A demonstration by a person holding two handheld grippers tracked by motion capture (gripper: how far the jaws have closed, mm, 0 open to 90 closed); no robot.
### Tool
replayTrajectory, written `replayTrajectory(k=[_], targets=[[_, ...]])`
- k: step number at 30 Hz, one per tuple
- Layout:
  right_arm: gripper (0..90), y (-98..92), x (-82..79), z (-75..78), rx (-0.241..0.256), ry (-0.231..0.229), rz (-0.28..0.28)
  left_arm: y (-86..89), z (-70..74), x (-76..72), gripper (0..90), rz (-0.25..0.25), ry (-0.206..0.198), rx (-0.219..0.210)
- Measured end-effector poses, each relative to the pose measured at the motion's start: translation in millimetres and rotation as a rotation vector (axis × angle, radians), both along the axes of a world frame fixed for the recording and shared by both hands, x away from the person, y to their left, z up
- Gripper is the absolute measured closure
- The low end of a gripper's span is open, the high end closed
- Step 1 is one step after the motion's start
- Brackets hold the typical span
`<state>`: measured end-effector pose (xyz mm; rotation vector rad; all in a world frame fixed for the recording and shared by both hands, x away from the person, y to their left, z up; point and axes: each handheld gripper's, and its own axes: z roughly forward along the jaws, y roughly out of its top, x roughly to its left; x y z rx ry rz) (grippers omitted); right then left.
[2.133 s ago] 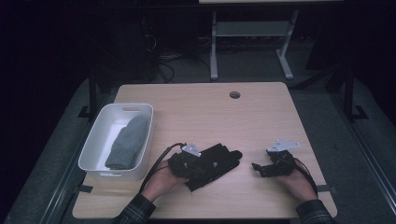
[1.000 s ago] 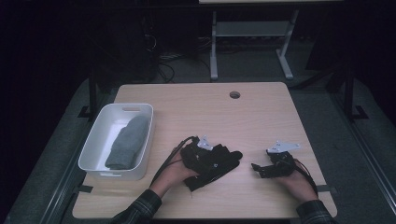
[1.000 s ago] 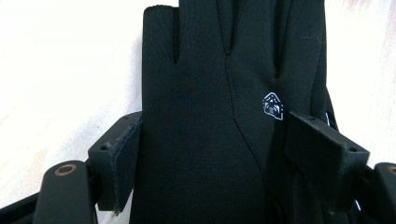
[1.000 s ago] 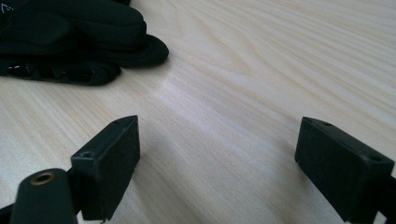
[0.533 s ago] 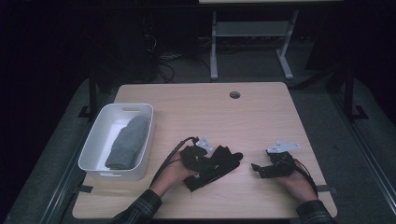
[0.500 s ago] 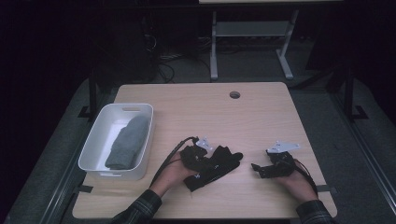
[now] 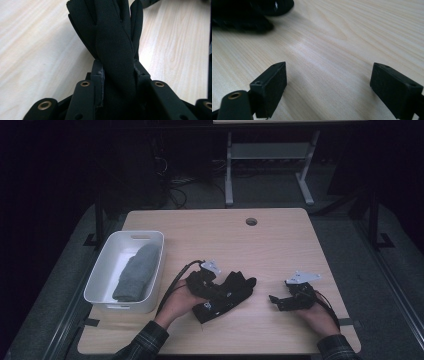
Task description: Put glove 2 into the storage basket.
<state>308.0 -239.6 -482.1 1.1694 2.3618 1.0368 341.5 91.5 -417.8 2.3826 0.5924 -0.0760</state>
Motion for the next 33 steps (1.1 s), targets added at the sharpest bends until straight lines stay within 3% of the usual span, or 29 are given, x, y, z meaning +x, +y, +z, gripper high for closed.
replayTrajectory(k=[8, 15, 24, 33], targets=[[12.8, -0.1, 0.3, -0.1, -0.007, -0.003, 0.008, 20.2, 35.0, 8.0, 68.1, 0.068, -0.015, -0.025], [12.8, -0.1, 0.4, -0.3, -0.006, -0.004, 0.009, 52.3, 65.7, 17.7, 68.0, 0.145, -0.042, -0.036], [12.8, 0.0, 0.4, -0.2, -0.006, -0.004, 0.008, 118.8, 98.9, 26.7, 68.1, 0.291, -0.05, -0.055], [12.7, 0.1, 0.2, -0.2, -0.007, -0.004, 0.006, 190.9, 106.1, 28.1, 68.0, 0.456, -0.051, -0.067]])
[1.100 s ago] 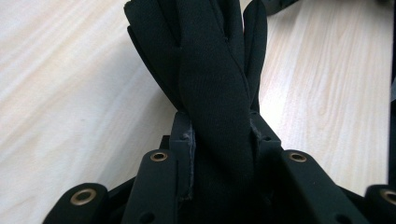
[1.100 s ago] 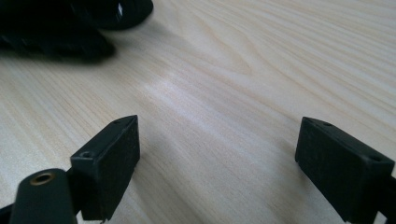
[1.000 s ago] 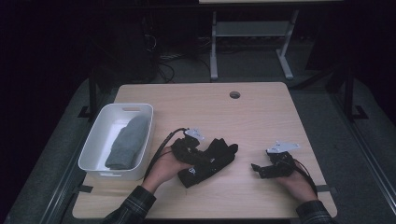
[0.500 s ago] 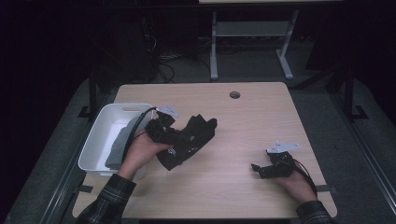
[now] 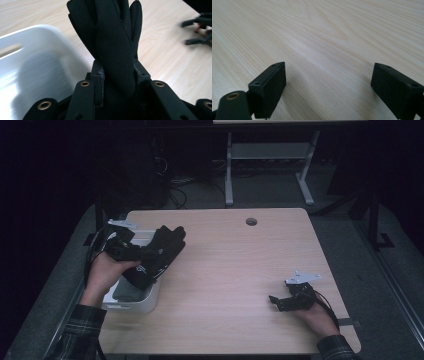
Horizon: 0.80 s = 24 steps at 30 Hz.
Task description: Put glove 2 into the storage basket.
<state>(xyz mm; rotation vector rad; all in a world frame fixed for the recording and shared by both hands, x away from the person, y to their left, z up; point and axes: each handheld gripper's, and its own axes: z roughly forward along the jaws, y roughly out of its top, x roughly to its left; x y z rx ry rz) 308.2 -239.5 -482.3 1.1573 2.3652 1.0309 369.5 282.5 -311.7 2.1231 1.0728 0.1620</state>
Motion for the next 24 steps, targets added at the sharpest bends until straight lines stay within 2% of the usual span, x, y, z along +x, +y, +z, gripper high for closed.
replayTrajectory(k=[1, 2, 3, 8, 12, 13, 14, 16, 21, 24], targets=[[12.7, 0.0, 0.0, 0.0, 0.0, 0.0, 0.0, 9.7, -1.4, 0.5, 68.0, 0.025, 0.003, -0.005], [12.7, 0.0, 0.0, 0.0, 0.0, 0.0, 0.0, 9.7, -1.4, 0.5, 68.0, 0.025, 0.003, -0.005], [12.7, 0.1, 0.0, 0.0, -0.001, 0.0, 0.0, 25.7, -4.7, 1.6, 68.0, 0.059, 0.015, 0.013], [12.7, 0.3, 0.0, 0.0, 0.002, -0.002, -0.003, 49.1, -18.2, 3.1, 68.0, 0.127, 0.048, 0.014], [12.7, 0.4, 0.0, 0.0, 0.002, -0.003, -0.003, 61.3, -33.5, 4.4, 67.9, 0.158, 0.082, 0.005], [12.7, 0.4, 0.0, -0.1, 0.002, -0.003, -0.002, 61.3, -33.5, 4.4, 67.8, 0.158, 0.082, 0.005], [12.7, 0.3, 0.0, 0.0, 0.002, -0.003, -0.002, 62.4, -39.9, 5.7, 67.8, 0.156, 0.102, -0.017], [12.7, 0.3, 0.1, -0.1, 0.002, -0.003, -0.002, 61.2, -45.3, 7.1, 67.7, 0.153, 0.116, -0.015], [12.7, 0.3, 0.1, -0.1, 0.002, -0.004, -0.002, 56.8, -60.0, 13.4, 64.0, 0.157, 0.128, 0.047], [12.7, 0.3, 0.1, -0.1, 0.002, -0.004, -0.002, 54.4, -66.2, 15.0, 53.7, 0.159, 0.126, 0.086]])
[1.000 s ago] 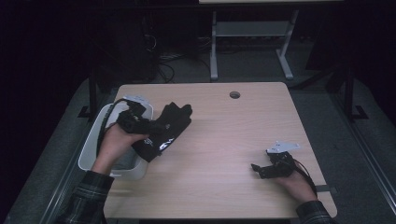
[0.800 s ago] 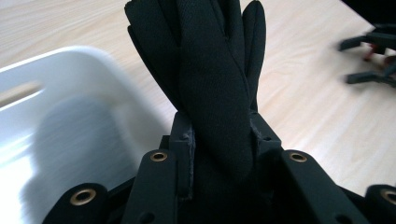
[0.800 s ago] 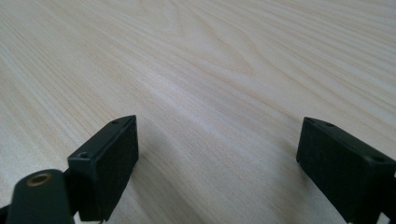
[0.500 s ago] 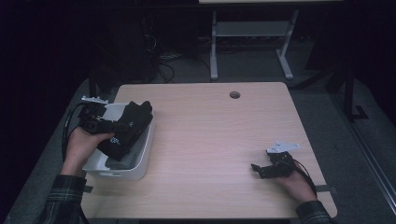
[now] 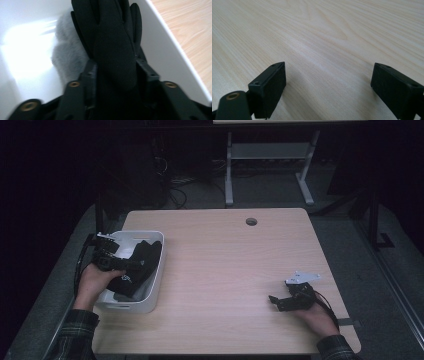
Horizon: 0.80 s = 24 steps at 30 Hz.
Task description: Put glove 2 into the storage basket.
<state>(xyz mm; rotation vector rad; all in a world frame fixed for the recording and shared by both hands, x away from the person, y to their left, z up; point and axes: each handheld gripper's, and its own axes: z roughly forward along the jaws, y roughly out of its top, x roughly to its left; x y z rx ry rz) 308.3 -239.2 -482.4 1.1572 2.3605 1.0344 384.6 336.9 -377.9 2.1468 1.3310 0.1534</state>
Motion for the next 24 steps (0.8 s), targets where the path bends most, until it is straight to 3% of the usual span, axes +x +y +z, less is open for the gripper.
replayTrajectory(k=[3, 6, 13, 16, 24], targets=[[12.7, 0.0, 0.0, 0.0, 0.0, 0.0, 0.0, -0.8, -1.8, 0.3, 38.8, -0.011, -0.026, 0.043], [12.7, 0.0, 0.0, 0.0, 0.0, 0.0, 0.0, -0.5, -0.6, 0.0, 27.3, -0.008, -0.061, 0.046], [12.7, 0.0, 0.0, 0.0, 0.0, 0.0, 0.0, -1.7, 11.0, -2.0, 17.7, 0.011, -0.136, 0.06], [12.7, 0.1, -0.2, 0.0, 0.0, 0.001, -0.002, -7.8, 18.8, -4.9, 17.0, 0.0, -0.161, 0.042], [12.6, 0.2, -0.2, 0.0, 0.0, 0.002, -0.005, -45.0, 30.8, -13.3, 16.8, -0.09, -0.208, 0.004]])
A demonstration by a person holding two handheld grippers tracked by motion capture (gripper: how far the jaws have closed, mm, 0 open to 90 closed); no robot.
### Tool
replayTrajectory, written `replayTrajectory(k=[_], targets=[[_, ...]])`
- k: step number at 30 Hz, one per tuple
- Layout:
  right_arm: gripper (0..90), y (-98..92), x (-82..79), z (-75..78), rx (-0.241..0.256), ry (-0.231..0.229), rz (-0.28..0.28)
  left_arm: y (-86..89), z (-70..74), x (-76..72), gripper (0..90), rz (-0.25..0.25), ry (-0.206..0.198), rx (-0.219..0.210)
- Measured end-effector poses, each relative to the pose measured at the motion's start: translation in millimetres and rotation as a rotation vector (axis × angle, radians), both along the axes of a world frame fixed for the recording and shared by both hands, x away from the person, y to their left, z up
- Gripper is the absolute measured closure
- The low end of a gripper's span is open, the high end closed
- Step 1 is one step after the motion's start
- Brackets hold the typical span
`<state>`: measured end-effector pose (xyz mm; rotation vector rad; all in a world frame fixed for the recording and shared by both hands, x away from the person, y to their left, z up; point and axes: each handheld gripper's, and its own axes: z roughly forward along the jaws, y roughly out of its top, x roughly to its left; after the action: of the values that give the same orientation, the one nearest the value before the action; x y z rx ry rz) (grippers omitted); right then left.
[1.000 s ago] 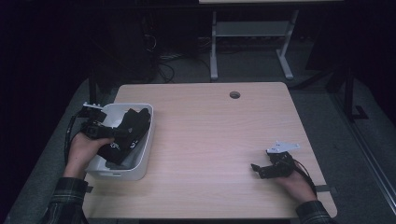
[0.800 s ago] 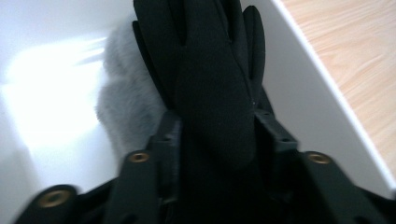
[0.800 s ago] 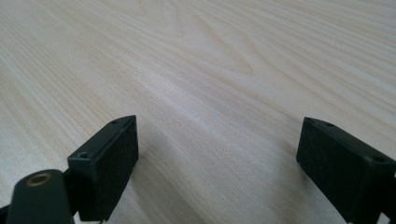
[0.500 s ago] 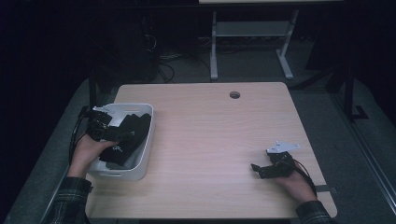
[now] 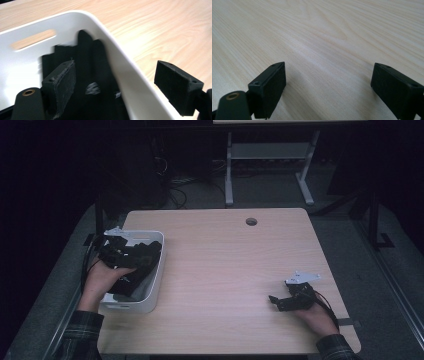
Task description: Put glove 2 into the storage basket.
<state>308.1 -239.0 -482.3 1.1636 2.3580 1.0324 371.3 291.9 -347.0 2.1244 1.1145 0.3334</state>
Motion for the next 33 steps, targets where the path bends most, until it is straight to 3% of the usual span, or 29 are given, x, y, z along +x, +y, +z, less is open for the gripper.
replayTrajectory(k=[9, 14, 23, 33], targets=[[12.3, 0.8, 0.2, 0.2, 0.002, 0.004, -0.004, -55.2, -6.7, -11.2, 16.8, -0.112, -0.002, -0.106], [12.3, 0.9, 0.1, 0.2, 0.004, 0.007, -0.005, -87.8, -14.4, -20.2, 16.8, -0.176, -0.002, -0.125], [12.3, 0.9, 0.1, 0.1, 0.004, 0.007, -0.005, -137.0, -45.7, -36.0, 16.8, -0.264, 0.008, -0.099], [12.3, 0.9, 0.1, 0.1, 0.003, 0.007, -0.004, -165.1, -90.7, -45.0, 16.8, -0.336, 0.037, -0.014]])
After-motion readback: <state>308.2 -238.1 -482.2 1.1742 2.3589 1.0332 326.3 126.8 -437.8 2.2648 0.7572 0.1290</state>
